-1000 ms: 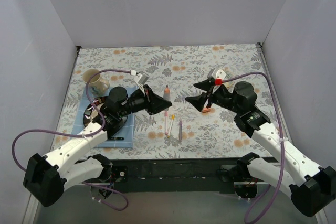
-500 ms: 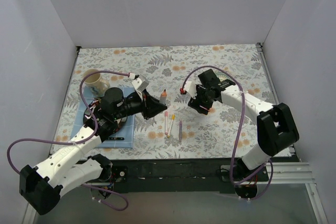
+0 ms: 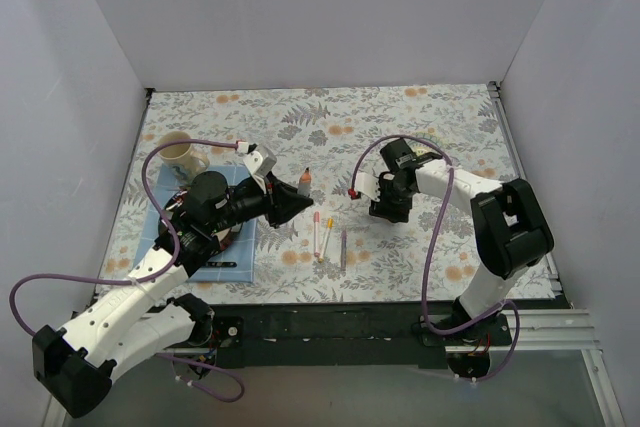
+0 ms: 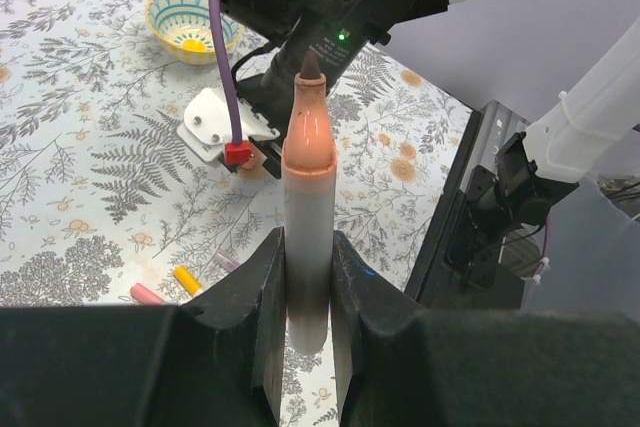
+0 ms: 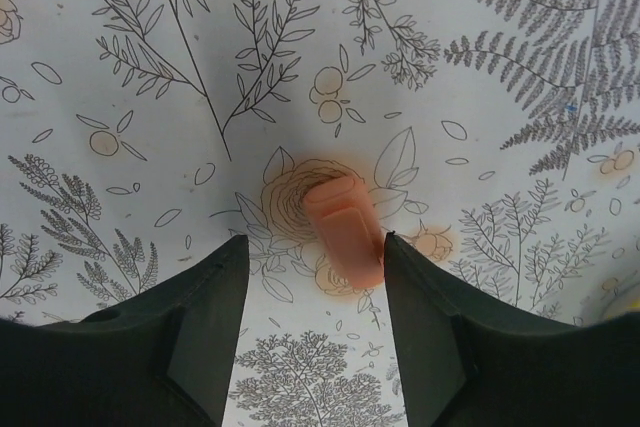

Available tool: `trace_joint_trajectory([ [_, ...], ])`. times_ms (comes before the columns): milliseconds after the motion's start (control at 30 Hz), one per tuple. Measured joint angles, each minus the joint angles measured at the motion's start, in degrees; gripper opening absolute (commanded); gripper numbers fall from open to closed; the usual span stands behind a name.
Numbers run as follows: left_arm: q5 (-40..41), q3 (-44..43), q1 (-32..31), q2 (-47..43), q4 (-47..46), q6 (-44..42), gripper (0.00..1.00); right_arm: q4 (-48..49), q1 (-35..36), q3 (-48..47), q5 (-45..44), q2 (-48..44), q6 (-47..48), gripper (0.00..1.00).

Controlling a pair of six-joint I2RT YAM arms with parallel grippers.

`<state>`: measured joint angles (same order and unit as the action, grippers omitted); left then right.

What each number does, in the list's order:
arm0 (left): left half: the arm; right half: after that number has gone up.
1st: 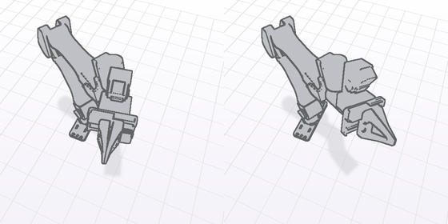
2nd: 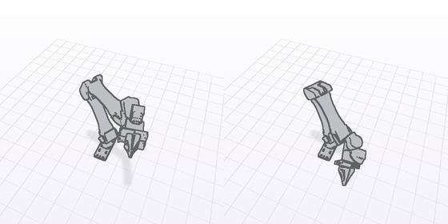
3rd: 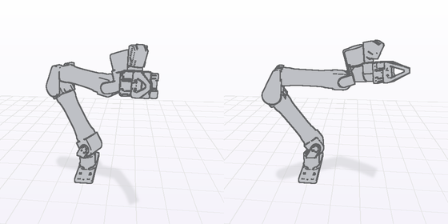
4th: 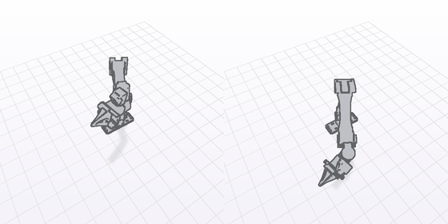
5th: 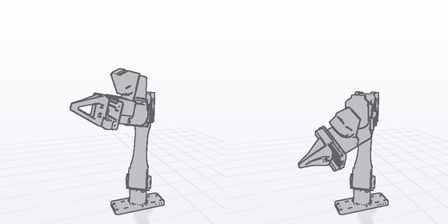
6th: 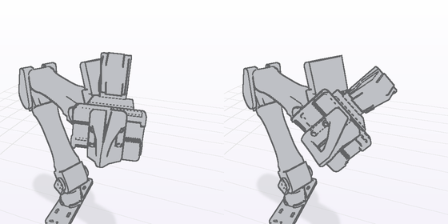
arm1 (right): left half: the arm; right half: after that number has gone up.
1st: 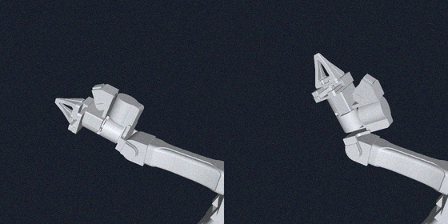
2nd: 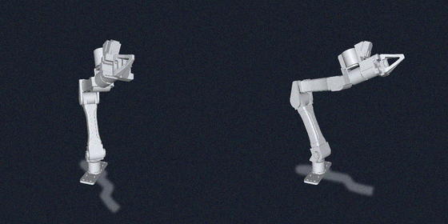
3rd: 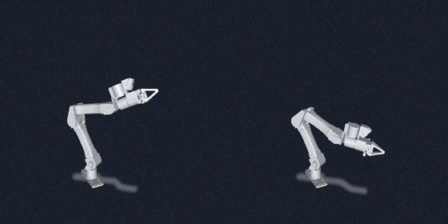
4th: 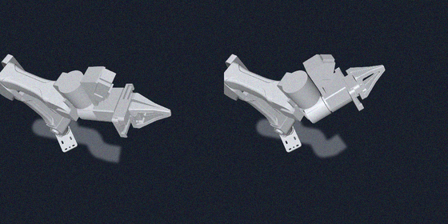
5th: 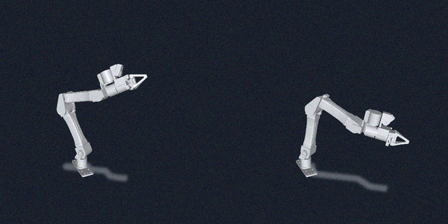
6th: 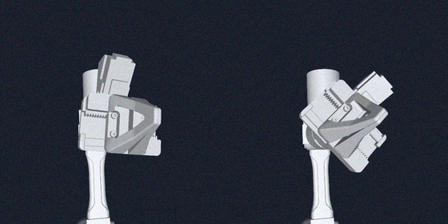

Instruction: Insert the pens into the pen caps

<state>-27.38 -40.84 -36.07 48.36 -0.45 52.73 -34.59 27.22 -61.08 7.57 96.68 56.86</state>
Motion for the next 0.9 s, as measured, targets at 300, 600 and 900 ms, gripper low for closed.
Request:
trace_joint_trajectory([
  [300, 1.5, 0.1, 0.0, -0.1, 0.1, -0.1, 0.00, 1.2, -0.3, -0.5, 0.1, 2.8, 3.4, 0.53],
  [600, 2.1, 0.1, 0.0, -0.1, 0.1, -0.2, 0.00, 1.9, -0.5, -1.1, 0.3, 3.7, 3.3, 0.37],
  [900, 2.9, 0.1, 0.0, -0.4, 0.1, -0.3, 0.00, 1.9, -0.6, -2.4, -0.2, 4.8, 0.6, 0.02],
])
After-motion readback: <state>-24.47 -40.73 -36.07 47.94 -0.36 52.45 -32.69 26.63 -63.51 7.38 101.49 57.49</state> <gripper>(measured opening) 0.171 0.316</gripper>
